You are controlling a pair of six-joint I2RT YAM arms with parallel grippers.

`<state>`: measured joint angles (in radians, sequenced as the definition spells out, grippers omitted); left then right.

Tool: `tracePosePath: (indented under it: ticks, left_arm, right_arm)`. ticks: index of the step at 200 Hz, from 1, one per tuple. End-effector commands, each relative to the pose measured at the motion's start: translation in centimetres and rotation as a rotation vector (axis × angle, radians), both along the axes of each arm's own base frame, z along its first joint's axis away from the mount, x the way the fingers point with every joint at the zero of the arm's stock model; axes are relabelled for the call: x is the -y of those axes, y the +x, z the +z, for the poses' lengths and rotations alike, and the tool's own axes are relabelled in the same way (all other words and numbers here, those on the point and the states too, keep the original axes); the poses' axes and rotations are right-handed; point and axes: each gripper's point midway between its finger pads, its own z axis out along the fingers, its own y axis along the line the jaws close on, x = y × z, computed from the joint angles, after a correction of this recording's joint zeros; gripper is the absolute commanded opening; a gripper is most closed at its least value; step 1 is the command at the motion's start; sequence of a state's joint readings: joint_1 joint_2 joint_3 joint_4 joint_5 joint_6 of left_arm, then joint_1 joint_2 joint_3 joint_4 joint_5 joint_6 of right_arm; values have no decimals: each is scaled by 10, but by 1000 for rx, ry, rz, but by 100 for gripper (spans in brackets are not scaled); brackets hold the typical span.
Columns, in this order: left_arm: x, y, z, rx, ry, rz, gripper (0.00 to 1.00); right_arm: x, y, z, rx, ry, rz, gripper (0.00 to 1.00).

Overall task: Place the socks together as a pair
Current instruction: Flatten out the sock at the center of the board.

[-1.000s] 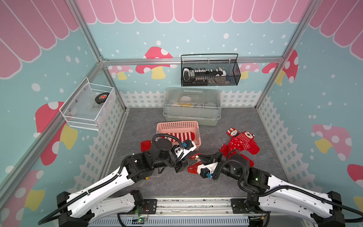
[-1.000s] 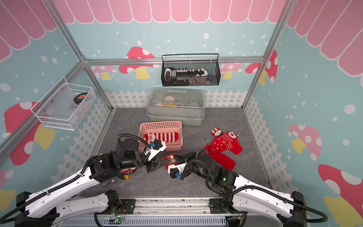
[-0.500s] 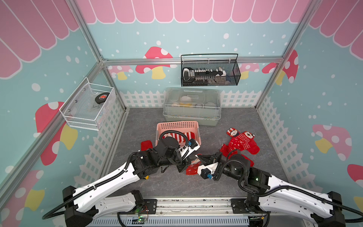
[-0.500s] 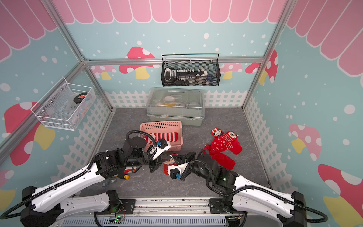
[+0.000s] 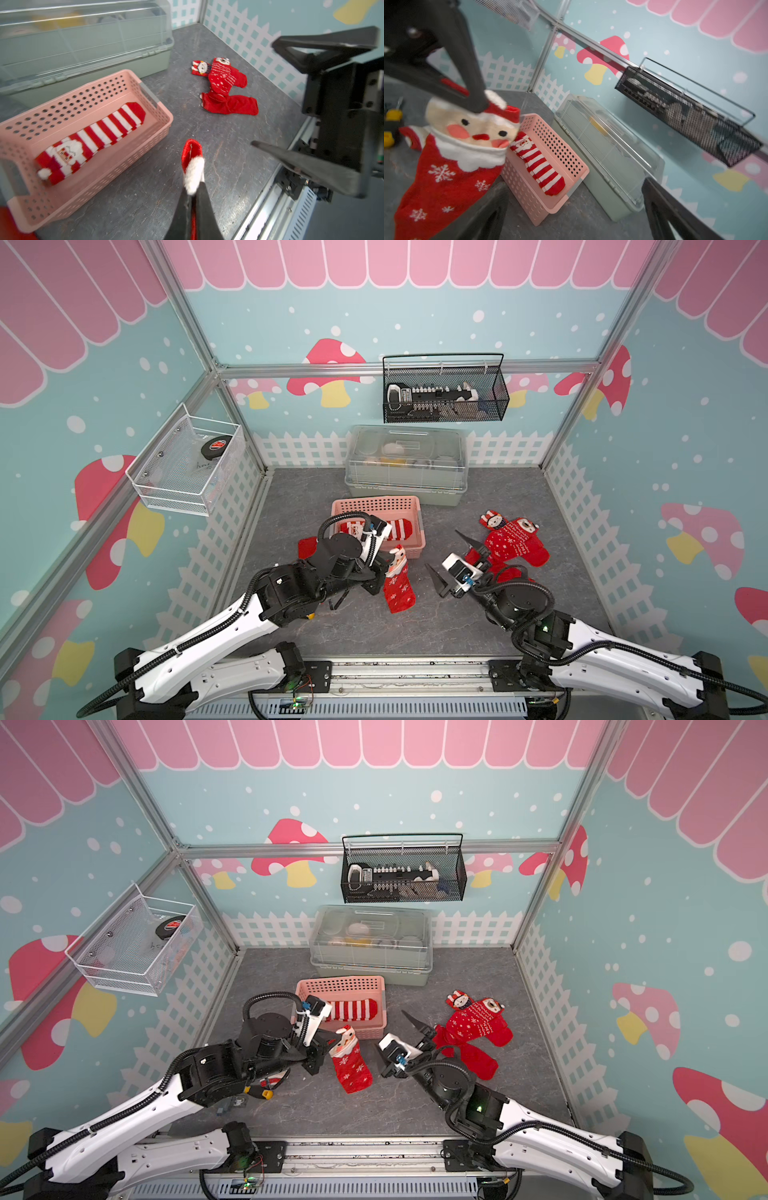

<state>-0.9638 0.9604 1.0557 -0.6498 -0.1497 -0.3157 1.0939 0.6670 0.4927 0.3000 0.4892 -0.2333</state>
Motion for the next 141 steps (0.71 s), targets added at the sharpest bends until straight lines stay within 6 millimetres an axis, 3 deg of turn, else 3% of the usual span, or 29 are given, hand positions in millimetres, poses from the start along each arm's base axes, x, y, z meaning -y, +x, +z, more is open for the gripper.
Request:
tracePosePath:
  ticks: [1,45,71,89,110,141]
  left_arm:
    - [-24,14,-11,-58,30,202,0]
    - [15,20,8,-105,-237,222,0]
    - [53,15,21,-123,-346,185,0]
    - [67,10,26,-132,-403,189,0]
    - [47,21,7,-133,-427,338,0]
    - [-15,22,-59,-179,-440,611,0]
  right_arm:
    - [43,11,0,-202,299,-195,99]
    - [88,5,-17,-340,403,-338,99]
    - [103,-1,-18,-373,418,-364,99]
    - [106,-3,-21,-405,424,-371,99]
    - [101,-4,-28,-431,416,-356,99]
    - [86,-2,-50,-498,373,-344,99]
